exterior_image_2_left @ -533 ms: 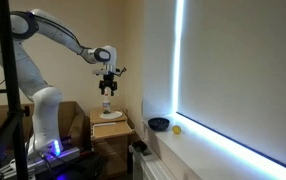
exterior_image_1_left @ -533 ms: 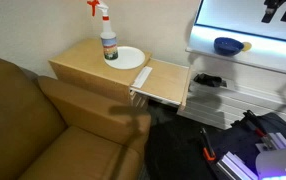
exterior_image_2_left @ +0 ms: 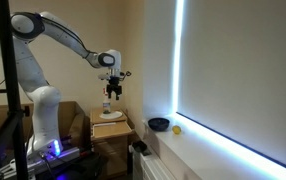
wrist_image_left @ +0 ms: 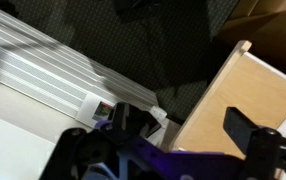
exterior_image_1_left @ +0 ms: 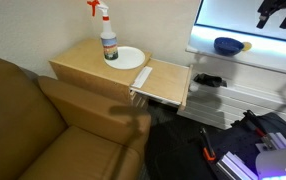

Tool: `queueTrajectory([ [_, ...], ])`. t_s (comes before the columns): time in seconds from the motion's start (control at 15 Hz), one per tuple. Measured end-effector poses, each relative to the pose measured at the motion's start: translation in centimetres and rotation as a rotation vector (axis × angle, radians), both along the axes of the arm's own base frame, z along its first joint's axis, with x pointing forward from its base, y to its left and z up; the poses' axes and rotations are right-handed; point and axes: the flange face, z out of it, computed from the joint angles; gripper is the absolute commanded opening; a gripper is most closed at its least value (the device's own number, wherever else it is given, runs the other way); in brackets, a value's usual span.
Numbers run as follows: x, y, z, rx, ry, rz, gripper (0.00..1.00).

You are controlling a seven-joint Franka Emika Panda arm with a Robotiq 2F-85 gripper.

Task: Remove the blue bowl from the window sill and place it on the nightstand shelf

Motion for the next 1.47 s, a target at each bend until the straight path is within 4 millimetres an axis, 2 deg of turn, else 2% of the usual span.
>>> queueTrajectory([
  [0.2, -0.6, -7.0, -3.1, -0.012, -0.055, -0.174, 1.0],
  [0.33, -1.6, -11.8, -4.4, -0.006, -0.087, -0.304, 1.0],
  [0.47, -2.2, -14.3, -4.6, 0.044, -0.109, -0.396, 1.0],
  [0.73, -1.9, -14.9, -4.2, 0.034, -0.129, -0.436, 1.0],
  [0.87, -1.2, -16.3, -5.7, -0.009, -0.174, -0.537, 1.0],
  [1.0, 0.0, -18.5, -8.2, -0.022, -0.225, -0.652, 1.0],
  [1.2, 3.0, -21.3, -11.5, -0.015, -0.288, -0.823, 1.0],
  [1.33, 5.8, -21.9, -12.9, -0.006, -0.306, -0.936, 1.0],
  [1.47, 8.1, -21.6, -13.4, -0.002, -0.306, -1.028, 1.0],
])
